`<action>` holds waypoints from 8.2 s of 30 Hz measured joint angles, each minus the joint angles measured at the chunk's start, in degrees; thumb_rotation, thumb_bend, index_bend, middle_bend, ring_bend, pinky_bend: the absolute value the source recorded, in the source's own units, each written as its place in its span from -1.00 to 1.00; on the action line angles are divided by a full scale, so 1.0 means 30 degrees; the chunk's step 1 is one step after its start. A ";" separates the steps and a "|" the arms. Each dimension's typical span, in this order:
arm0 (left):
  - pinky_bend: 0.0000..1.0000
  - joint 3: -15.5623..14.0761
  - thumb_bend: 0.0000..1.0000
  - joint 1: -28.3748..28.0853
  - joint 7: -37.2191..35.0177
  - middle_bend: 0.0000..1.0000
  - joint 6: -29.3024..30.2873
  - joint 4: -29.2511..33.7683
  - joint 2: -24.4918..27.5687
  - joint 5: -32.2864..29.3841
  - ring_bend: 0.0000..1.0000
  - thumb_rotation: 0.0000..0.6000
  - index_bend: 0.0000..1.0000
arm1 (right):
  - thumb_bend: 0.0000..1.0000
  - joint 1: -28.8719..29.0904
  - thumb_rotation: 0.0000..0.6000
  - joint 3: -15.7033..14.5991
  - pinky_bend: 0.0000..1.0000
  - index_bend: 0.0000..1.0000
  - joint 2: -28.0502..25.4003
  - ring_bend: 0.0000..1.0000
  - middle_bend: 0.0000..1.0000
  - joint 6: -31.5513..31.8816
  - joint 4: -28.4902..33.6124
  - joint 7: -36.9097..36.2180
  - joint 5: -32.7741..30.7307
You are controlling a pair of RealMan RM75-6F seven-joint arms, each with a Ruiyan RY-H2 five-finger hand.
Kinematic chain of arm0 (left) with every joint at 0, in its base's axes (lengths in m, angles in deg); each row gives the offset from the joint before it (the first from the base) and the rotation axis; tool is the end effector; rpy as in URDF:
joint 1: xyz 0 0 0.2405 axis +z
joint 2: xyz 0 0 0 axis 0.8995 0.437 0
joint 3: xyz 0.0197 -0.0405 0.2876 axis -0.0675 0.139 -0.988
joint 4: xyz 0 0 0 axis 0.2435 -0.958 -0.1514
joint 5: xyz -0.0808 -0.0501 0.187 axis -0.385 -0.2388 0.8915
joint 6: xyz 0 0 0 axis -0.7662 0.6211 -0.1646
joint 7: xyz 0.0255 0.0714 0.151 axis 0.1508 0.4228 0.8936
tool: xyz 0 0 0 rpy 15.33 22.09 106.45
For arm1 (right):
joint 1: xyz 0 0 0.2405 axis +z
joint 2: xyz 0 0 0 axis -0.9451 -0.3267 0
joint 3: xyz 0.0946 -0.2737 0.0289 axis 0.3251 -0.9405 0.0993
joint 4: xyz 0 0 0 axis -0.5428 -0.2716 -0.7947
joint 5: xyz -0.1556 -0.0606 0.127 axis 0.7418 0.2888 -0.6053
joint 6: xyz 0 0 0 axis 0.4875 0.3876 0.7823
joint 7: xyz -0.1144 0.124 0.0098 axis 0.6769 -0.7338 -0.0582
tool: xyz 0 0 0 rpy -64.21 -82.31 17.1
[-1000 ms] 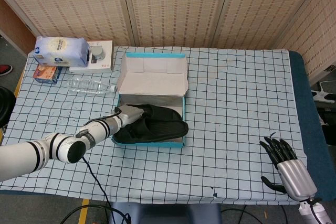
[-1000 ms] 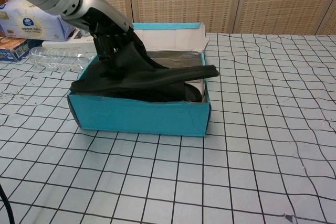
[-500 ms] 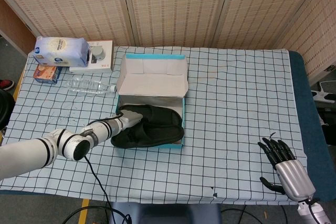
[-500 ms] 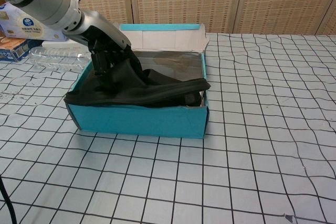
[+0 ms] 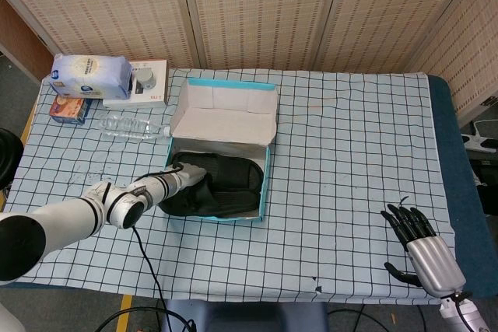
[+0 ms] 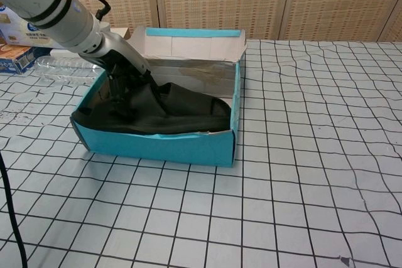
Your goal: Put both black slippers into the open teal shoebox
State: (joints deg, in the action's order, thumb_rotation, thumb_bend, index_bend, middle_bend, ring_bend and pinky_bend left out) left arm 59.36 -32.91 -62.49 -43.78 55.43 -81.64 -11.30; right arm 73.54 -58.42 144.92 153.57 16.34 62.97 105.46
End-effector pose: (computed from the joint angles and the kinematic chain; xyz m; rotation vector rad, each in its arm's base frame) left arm -0.0580 0.4549 0.0067 -2.1956 -1.3043 -0.1268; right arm -0.3041 -0.1582 0.1431 1.6392 -0.9896 0.8845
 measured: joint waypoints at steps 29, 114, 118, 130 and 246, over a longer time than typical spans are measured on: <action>-0.69 0.2316 0.25 0.2751 -0.1479 -0.26 0.3281 -0.0053 -0.0665 0.4110 -0.56 1.00 -0.22 | -0.72 -0.0057 0.92 -0.0040 -1.00 -1.00 -0.0093 -1.00 -1.00 0.0123 0.0066 -0.0057 0.0051; -0.88 0.8539 0.02 0.9065 -0.0870 -0.89 0.4458 0.0970 -0.0621 0.7273 -1.00 1.00 -0.96 | -0.26 1.2735 0.99 0.4201 -1.00 -0.93 0.9050 -1.00 -1.00 -1.0616 0.1031 1.5456 -1.2119; -0.88 0.8841 0.02 0.9316 -0.1098 -0.89 0.4497 0.0987 -0.0631 0.7653 -1.00 1.00 -0.96 | -0.26 1.3329 0.99 0.4097 -1.00 -0.91 0.9594 -1.00 -1.00 -1.0037 0.0776 1.6595 -1.3644; -0.83 0.9990 0.02 1.0556 -0.2534 -0.83 0.4178 0.1526 -0.0084 0.9378 -1.00 1.00 -0.91 | -0.26 1.4800 0.99 0.3620 -1.00 -0.91 1.0470 -1.00 -1.00 -0.9152 -0.0047 1.7412 -1.6383; -0.78 1.0185 -0.16 1.6473 0.0755 -0.76 1.0595 -0.2970 -0.4422 1.2449 -0.98 1.00 -0.89 | -0.27 0.4005 0.99 0.0125 -1.00 -1.00 0.0395 -1.00 -1.00 -0.1506 0.2381 0.4928 -0.0757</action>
State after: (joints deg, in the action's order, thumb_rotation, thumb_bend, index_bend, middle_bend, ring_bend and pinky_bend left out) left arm 89.91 16.50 -60.22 -12.00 46.52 -94.90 26.04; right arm 85.55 -58.04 146.10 149.05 23.49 77.76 103.19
